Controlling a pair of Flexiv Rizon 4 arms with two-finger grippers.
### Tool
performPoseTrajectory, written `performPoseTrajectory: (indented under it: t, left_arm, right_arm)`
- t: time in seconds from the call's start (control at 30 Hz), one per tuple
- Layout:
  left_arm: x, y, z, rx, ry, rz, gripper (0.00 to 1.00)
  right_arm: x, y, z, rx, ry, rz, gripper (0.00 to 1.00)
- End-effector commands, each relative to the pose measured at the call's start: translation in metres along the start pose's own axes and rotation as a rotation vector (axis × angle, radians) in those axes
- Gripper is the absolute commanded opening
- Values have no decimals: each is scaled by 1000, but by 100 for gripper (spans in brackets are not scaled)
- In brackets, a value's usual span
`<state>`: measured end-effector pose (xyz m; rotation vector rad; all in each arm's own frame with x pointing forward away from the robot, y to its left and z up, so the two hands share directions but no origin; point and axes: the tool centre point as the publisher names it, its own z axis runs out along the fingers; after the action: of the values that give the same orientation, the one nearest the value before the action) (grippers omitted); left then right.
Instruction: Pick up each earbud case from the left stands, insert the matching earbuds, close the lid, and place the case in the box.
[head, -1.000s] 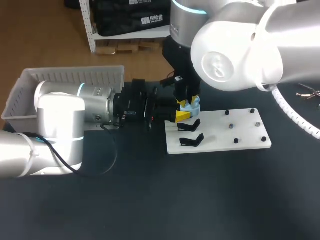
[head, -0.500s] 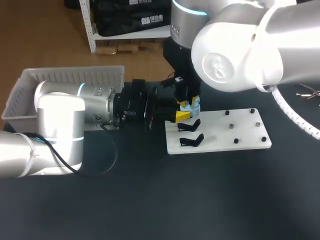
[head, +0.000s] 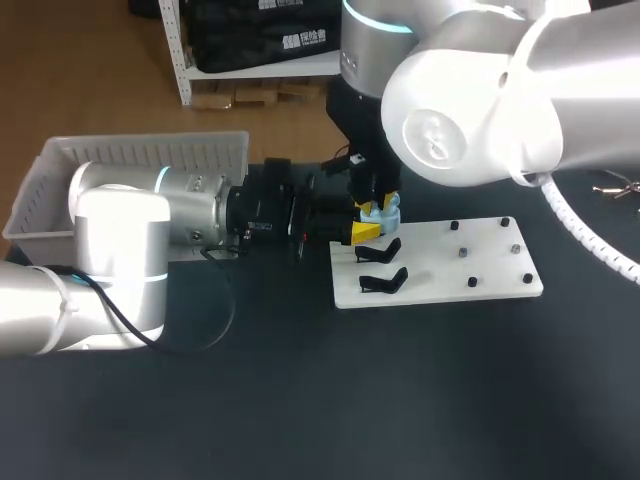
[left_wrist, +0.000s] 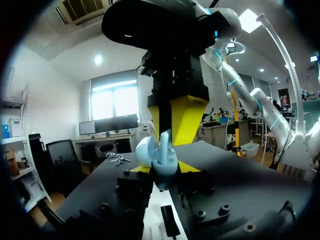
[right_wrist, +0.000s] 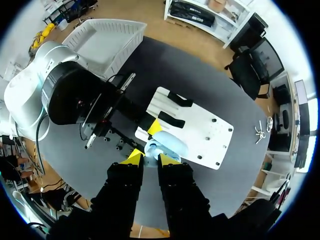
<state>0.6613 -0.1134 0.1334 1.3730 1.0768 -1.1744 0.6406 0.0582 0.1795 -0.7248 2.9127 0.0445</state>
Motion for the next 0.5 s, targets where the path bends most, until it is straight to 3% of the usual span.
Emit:
performPoseTrajectory:
  t: [0.03, 0.5]
  left_arm:
    - [1, -1, 1, -4, -2, 3, 0]
    - [1, -1, 1, -4, -2, 3, 0]
  right_arm:
    - [0, 0, 1, 1, -4, 3, 0]
    - [-3, 0, 7, 6, 10, -1, 0]
